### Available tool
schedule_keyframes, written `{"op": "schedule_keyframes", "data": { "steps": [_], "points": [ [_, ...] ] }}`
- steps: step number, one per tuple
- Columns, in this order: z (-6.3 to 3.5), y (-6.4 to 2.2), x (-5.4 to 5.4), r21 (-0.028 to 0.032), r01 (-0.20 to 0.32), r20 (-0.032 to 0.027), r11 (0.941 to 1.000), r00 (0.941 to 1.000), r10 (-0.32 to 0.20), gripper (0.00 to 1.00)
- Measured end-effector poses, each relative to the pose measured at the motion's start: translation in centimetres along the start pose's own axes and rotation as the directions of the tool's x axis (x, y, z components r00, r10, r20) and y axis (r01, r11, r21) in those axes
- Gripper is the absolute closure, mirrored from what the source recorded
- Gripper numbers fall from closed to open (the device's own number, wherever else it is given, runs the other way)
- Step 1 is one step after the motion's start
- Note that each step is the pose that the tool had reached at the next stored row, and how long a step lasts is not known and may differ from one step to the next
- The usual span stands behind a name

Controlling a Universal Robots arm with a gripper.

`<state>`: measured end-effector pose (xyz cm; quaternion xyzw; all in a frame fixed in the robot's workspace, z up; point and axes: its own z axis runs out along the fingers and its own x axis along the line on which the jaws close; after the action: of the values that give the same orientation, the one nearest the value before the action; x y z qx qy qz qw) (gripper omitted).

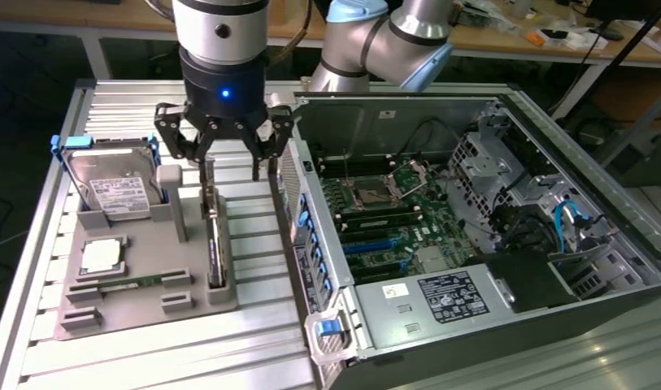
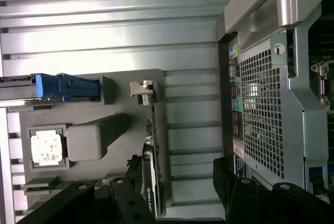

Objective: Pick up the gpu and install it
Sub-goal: 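Pick up the gpu and move the gpu toward the slot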

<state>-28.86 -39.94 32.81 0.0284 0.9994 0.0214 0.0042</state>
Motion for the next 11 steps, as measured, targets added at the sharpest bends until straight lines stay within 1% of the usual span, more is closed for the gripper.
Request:
{"op": "schedule_keyframes", "data": {
  "steps": [2,5,8,9,11],
  "points": [
    [0.16,-0.07,0.2,0.0,0.003,-0.0001,1.0,1.0,-0.003,0.34],
    [1.19,-0.39,1.5,-0.0002,0.017,-0.0006,0.9999,0.9999,-0.017,0.34],
    [1.87,-0.95,1.8,-0.0002,0.021,-0.0008,0.9998,0.9998,-0.021,0.34],
    [2.22,-1.28,1.9,-0.0002,0.023,-0.001,0.9997,0.9997,-0.023,0.34],
    [2.43,-1.47,2.0,-0.0002,0.023,-0.0009,0.9997,0.9997,-0.023,0.34]
  ]
}}
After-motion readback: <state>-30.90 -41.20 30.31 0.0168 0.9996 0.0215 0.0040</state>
